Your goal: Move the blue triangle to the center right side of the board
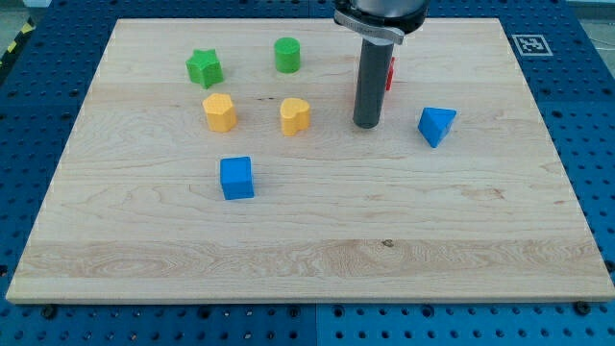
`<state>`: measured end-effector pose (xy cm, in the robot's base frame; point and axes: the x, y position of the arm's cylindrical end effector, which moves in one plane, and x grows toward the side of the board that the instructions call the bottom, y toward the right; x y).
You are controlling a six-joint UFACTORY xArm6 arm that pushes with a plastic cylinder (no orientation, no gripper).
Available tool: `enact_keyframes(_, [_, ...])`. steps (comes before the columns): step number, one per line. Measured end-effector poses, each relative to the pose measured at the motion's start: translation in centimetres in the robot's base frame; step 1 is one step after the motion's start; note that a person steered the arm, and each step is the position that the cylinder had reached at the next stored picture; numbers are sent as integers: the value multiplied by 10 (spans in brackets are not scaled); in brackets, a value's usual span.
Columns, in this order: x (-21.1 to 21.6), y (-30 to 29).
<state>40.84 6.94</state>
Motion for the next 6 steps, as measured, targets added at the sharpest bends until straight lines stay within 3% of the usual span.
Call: enact_keyframes(6, [21,22])
